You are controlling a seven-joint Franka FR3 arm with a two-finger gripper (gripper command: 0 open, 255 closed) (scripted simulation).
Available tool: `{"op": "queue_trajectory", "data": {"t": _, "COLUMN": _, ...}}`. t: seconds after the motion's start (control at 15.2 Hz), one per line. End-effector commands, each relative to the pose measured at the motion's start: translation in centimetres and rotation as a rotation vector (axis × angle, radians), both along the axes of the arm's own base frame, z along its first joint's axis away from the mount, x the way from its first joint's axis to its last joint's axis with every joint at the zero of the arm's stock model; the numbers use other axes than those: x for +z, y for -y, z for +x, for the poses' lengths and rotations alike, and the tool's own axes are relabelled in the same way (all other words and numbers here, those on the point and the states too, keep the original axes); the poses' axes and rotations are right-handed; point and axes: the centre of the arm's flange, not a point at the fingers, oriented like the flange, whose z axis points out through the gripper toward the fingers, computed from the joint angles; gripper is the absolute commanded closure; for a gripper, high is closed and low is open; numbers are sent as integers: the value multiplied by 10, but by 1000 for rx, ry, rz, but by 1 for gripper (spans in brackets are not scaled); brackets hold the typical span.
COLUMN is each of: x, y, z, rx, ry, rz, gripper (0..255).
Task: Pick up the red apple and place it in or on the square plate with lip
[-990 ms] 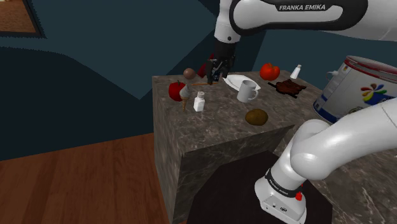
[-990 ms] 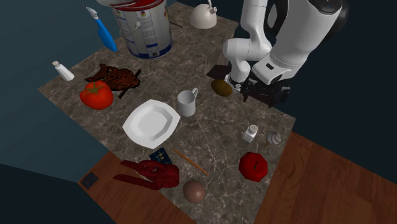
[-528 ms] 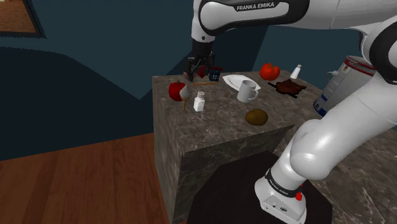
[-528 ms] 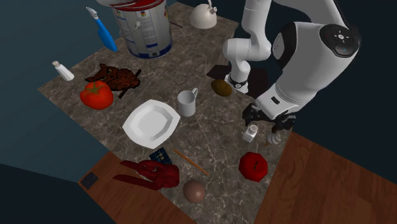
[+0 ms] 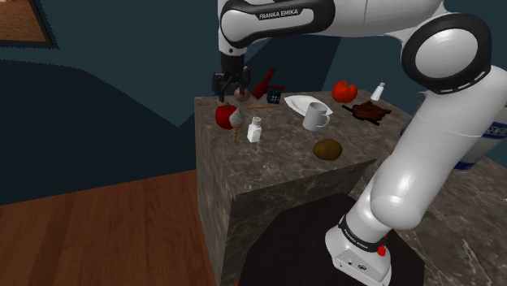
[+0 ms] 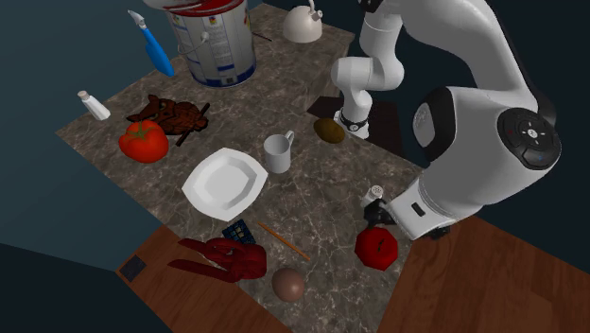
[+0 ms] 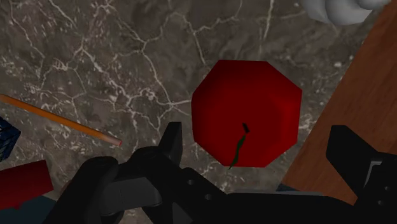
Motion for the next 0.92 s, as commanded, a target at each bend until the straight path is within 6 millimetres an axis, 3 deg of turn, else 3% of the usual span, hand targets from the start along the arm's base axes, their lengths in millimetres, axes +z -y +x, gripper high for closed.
{"op": "queue_trajectory", "data": {"t": 0.0, "x": -9, "y": 0, "z": 4, "rx": -1, "ry": 0, "rz": 0, "gripper": 0}}
{"op": "queue_trajectory", "data": {"t": 0.33, "x": -38, "y": 2, "z": 4, "rx": -1, "ry": 0, "rz": -1, "gripper": 0}}
{"op": "queue_trajectory", "data": {"t": 0.86, "x": -38, "y": 2, "z": 4, "rx": -1, "ry": 0, "rz": -1, "gripper": 0}}
